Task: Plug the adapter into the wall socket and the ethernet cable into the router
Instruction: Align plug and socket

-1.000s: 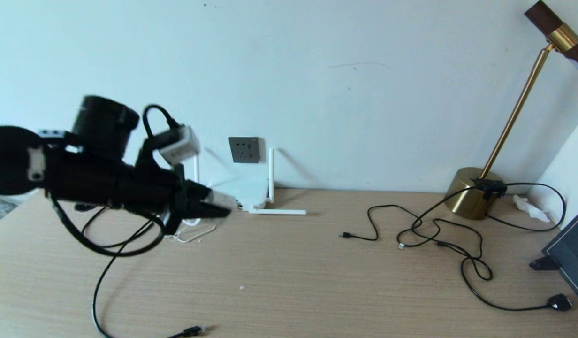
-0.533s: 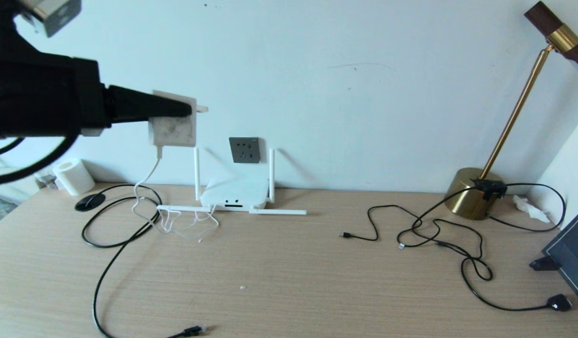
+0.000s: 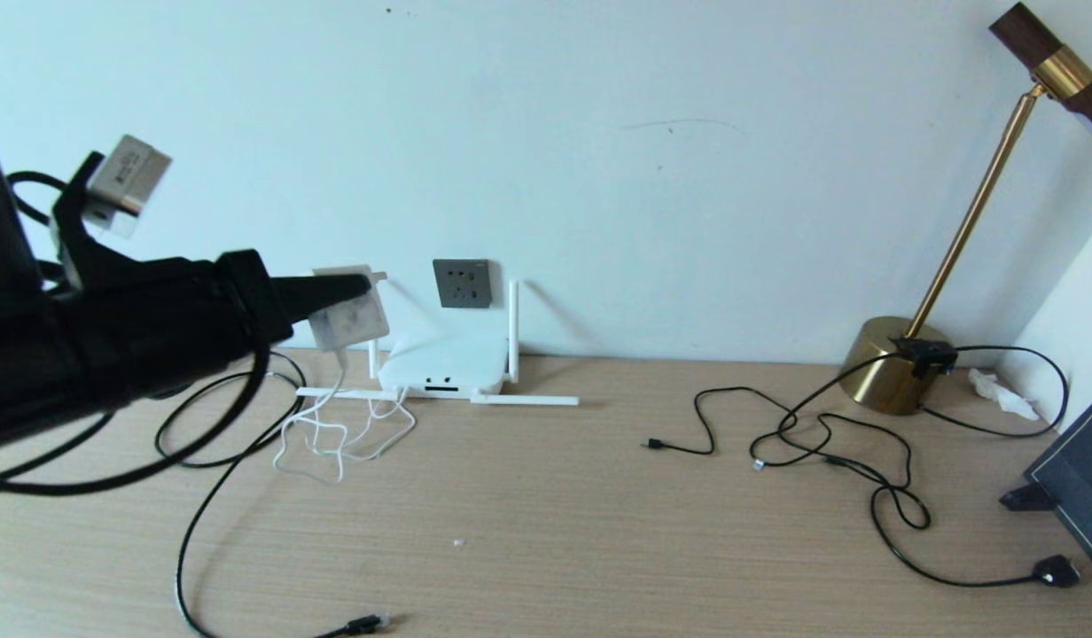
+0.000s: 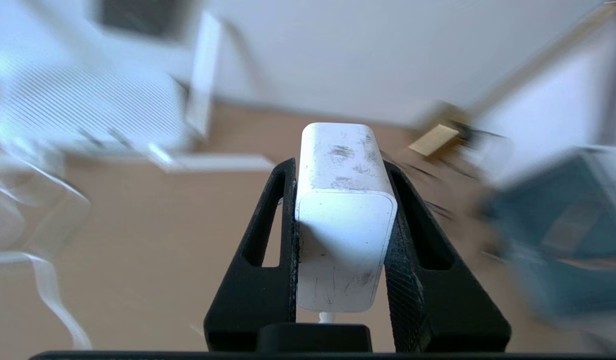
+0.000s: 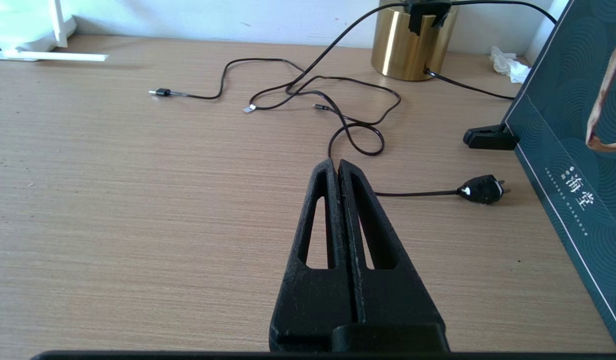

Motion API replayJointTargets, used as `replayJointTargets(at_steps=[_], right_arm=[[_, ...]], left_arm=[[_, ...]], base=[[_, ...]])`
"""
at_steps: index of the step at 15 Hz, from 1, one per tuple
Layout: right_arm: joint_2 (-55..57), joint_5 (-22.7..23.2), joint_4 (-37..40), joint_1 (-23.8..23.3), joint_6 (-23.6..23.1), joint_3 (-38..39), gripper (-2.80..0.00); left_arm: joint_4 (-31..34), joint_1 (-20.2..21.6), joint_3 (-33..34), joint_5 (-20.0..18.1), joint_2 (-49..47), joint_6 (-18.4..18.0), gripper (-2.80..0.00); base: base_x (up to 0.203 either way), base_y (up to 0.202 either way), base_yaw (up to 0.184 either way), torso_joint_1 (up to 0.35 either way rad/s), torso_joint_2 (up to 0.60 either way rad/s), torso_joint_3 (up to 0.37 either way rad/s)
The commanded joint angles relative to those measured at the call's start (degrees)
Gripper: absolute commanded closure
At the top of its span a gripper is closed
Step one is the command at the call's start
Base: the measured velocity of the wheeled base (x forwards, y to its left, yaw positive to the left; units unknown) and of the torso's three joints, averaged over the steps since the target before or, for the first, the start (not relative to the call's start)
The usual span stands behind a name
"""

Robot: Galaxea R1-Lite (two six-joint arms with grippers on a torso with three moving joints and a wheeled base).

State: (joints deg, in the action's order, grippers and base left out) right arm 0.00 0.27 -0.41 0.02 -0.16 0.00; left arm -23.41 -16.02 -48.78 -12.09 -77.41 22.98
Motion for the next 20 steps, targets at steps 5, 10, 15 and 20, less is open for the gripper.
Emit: replayJointTargets(at_steps=[5,10,15,20], right_arm=[[0.1,0.1,0.0,0.0,0.0,0.0,0.0],[0.0,0.0,0.0,0.1,0.0,0.0,0.0],[0.1,0.0,0.0,0.1,0.0,0.0,0.0],[0.0,0.1,0.0,0.1,0.0,0.0,0.0]], left_arm=[[-38.4,-0.1,9.2,13.2,-20.7,-14.1,0.0],[-53.4,-0.2,2.6,14.0,-38.3,-17.4,0.0],[-55.7,-1.7,-6.2,14.1,-47.9,-20.1,0.0],[-56.9,-1.8,-10.6,15.5,-52.2,-21.2,0.0]], base=[[0.0,0.0,0.0,0.0,0.0,0.0],[0.0,0.0,0.0,0.0,0.0,0.0],[0.0,0.0,0.0,0.0,0.0,0.0],[0.0,0.0,0.0,0.0,0.0,0.0]])
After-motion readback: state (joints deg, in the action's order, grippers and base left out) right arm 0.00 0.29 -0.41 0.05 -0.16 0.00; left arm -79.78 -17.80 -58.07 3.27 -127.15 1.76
